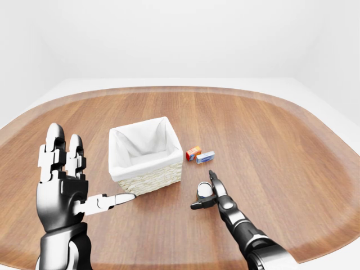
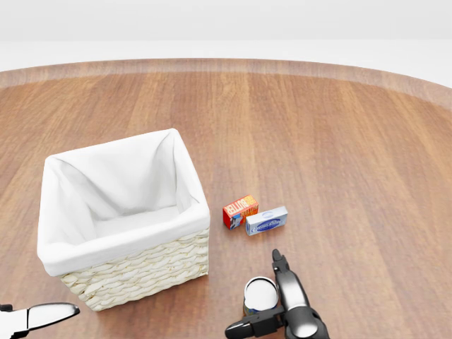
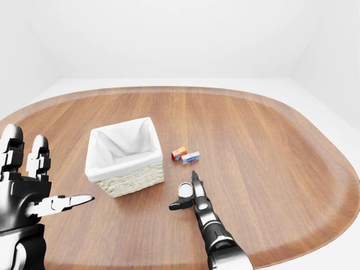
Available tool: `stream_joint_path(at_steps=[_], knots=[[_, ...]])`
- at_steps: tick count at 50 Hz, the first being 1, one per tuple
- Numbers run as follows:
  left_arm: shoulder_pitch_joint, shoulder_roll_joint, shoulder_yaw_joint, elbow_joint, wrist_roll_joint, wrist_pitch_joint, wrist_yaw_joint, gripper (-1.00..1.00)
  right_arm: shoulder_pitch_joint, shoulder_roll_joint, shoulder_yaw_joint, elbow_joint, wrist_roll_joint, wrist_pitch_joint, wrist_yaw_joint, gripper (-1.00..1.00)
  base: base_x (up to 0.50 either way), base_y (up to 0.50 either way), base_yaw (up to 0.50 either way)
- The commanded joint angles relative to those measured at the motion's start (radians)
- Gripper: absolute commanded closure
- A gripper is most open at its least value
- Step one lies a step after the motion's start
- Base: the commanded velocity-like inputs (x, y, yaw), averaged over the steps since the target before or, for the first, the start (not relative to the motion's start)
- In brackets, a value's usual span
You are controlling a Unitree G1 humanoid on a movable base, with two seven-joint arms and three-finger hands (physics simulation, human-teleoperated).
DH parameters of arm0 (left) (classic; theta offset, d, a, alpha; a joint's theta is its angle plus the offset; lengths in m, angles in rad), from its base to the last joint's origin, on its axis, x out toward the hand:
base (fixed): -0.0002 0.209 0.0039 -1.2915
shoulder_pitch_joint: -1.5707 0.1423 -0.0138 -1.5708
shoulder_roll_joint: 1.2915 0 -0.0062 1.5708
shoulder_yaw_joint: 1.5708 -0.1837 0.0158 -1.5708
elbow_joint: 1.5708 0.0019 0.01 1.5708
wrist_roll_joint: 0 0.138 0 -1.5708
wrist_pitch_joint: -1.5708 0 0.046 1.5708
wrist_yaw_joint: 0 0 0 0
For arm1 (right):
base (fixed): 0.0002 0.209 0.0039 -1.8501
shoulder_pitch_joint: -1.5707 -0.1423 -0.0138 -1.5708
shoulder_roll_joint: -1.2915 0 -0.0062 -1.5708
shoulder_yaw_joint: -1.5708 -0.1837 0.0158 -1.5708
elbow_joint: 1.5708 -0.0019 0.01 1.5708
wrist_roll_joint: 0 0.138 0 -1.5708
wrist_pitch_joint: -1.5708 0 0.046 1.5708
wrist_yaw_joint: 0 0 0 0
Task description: Pick up the alphabet soup and put it in the basket.
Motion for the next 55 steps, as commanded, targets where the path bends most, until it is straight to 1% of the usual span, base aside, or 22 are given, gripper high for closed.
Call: stream_joint_path(at_steps=[1,12,27,28,40,41,55], knots=[[0.007,-0.004,-0.002,-0.006,0.002,0.000,-0.005,-1.00,-0.005,-0.017,-0.048,0.105,0.002,0.000,-0.026,-1.00,0.00,0.00,0.00],[0.014,-0.008,-0.014,-0.009,0.011,0.000,-0.008,-1.00,-0.036,-0.017,-0.061,0.157,-0.014,0.000,-0.046,-1.00,0.00,0.00,0.00],[0.014,-0.008,-0.014,-0.009,0.011,0.000,-0.008,-1.00,-0.036,-0.016,-0.065,0.158,-0.018,0.000,-0.046,-1.00,0.00,0.00,0.00],[0.017,-0.008,-0.006,-0.021,0.002,0.000,-0.009,-1.00,-0.046,-0.017,-0.064,0.189,-0.034,0.000,-0.071,-1.00,0.00,0.00,0.00],[0.012,-0.009,-0.003,-0.020,0.001,0.000,-0.010,-1.00,-0.046,-0.016,-0.077,0.201,-0.062,0.000,-0.083,-1.00,0.00,0.00,0.00],[0.010,-0.008,-0.006,-0.015,0.004,0.000,-0.010,-1.00,-0.056,-0.016,-0.078,0.216,-0.076,0.000,-0.101,-1.00,0.00,0.00,0.00],[0.011,-0.007,-0.009,-0.016,0.005,0.000,-0.009,-1.00,-0.062,-0.018,-0.099,0.219,-0.098,0.000,-0.112,-1.00,0.00,0.00,0.00]])
